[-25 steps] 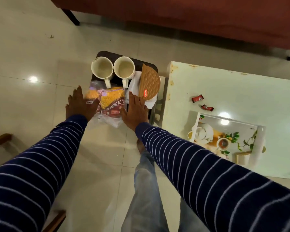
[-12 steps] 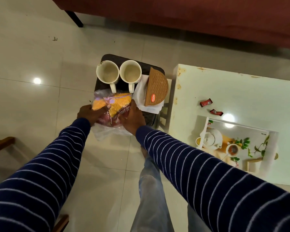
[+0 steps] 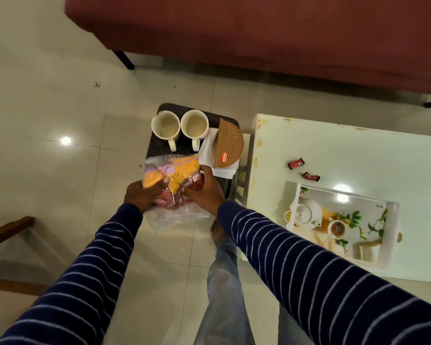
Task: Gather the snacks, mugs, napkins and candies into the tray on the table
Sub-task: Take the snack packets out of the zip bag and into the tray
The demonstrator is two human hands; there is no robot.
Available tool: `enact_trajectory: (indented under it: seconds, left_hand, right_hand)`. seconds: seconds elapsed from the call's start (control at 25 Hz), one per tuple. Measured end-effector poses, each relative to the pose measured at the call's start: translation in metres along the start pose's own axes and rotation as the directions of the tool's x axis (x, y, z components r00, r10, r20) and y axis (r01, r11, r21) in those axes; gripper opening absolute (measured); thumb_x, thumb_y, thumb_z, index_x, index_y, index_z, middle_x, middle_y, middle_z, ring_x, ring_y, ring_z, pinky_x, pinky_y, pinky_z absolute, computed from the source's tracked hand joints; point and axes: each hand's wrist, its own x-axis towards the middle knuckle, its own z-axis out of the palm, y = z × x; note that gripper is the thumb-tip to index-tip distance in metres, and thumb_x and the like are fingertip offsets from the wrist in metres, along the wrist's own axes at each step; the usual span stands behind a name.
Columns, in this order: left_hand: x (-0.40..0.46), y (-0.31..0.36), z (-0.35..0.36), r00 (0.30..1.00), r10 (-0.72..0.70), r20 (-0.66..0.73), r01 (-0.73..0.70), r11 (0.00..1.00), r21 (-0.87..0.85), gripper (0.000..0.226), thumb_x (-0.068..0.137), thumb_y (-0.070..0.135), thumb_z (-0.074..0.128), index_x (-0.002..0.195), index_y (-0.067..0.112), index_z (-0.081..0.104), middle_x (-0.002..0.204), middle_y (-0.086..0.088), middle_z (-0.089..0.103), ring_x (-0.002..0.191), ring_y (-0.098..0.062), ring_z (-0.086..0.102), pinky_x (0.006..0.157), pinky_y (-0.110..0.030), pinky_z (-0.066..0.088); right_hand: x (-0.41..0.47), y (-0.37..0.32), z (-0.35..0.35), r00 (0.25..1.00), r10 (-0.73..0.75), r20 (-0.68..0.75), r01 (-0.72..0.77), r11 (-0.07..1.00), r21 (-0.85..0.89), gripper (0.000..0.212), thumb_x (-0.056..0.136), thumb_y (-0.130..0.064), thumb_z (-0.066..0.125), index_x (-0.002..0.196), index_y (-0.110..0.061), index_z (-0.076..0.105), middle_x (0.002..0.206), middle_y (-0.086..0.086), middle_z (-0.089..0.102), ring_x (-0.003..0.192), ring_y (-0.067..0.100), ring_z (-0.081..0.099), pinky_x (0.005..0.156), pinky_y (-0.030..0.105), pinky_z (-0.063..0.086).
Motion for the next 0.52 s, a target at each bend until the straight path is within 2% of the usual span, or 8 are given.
enact_trajectory:
  seconds: [0.12, 0.16, 0.24, 0.36, 0.44, 0.52]
  left_hand:
    - [-0.04, 0.006, 0.008, 0.998, 0.038, 0.056, -0.035, 0.998, -0.049, 0.078, 0.04, 0.059, 0.086, 0.097, 0.009, 0.071, 0.09, -0.013, 0.075, 0.085, -0.032, 0.072, 0.077, -0.049, 0.06]
    - [-0.054, 0.01, 0.012, 0.995, 0.073, 0.068, -0.071, 0.997, -0.042, 0.074, 0.041, 0.056, 0.087, 0.094, 0.007, 0.071, 0.089, -0.015, 0.075, 0.084, -0.033, 0.072, 0.075, -0.047, 0.06]
    - [-0.083, 0.026, 0.024, 0.98, 0.17, 0.103, -0.171, 0.985, 0.002, 0.065, 0.044, 0.052, 0.087, 0.088, 0.006, 0.071, 0.084, -0.013, 0.075, 0.08, -0.031, 0.071, 0.066, -0.039, 0.059]
    - [-0.13, 0.06, 0.046, 0.929, 0.323, 0.179, -0.334, 0.942, 0.03, 0.062, 0.048, 0.05, 0.089, 0.093, 0.012, 0.07, 0.081, 0.001, 0.075, 0.073, -0.013, 0.072, 0.058, -0.023, 0.055]
    - [-0.164, 0.083, 0.065, 0.88, 0.42, 0.223, -0.438, 0.898, 0.037, 0.046, 0.059, 0.032, 0.092, 0.095, 0.016, 0.067, 0.077, 0.01, 0.072, 0.068, 0.003, 0.069, 0.054, -0.011, 0.05]
    - [-0.2, 0.106, 0.083, 0.82, 0.502, 0.276, -0.53, 0.848, 0.033, 0.051, 0.059, 0.03, 0.092, 0.1, 0.02, 0.064, 0.087, 0.007, 0.072, 0.076, 0.003, 0.069, 0.058, -0.011, 0.051]
  right_hand:
    - [-0.034, -0.013, -0.027, 0.999, 0.011, 0.039, -0.015, 0.992, 0.122, 0.074, 0.07, -0.012, 0.086, 0.126, -0.025, 0.039, 0.113, -0.002, 0.061, 0.1, 0.015, 0.065, 0.08, 0.029, 0.058]
    - [-0.047, -0.017, -0.039, 0.998, 0.022, 0.064, -0.032, 0.987, 0.16, 0.074, 0.071, -0.009, 0.085, 0.126, -0.025, 0.038, 0.114, -0.003, 0.06, 0.101, 0.015, 0.064, 0.079, 0.03, 0.058]
    - [-0.072, -0.027, -0.065, 0.996, 0.032, 0.083, -0.048, 0.979, 0.197, 0.081, 0.067, -0.012, 0.086, 0.129, -0.024, 0.035, 0.119, 0.002, 0.059, 0.108, 0.021, 0.062, 0.087, 0.039, 0.058]
    - [-0.11, -0.045, -0.111, 0.999, -0.018, 0.032, 0.011, 0.981, 0.195, 0.09, 0.063, -0.017, 0.089, 0.133, -0.023, 0.033, 0.123, 0.001, 0.058, 0.112, 0.017, 0.06, 0.096, 0.043, 0.054]
    - [-0.14, -0.061, -0.146, 0.998, -0.066, 0.01, 0.062, 0.968, 0.244, 0.088, 0.067, -0.013, 0.089, 0.134, -0.022, 0.033, 0.126, 0.002, 0.058, 0.112, 0.016, 0.062, 0.094, 0.04, 0.055]
    - [-0.173, -0.078, -0.183, 0.991, -0.134, -0.021, 0.135, 0.944, 0.301, 0.084, 0.069, -0.01, 0.088, 0.134, -0.02, 0.035, 0.126, 0.006, 0.061, 0.11, 0.018, 0.066, 0.088, 0.038, 0.058]
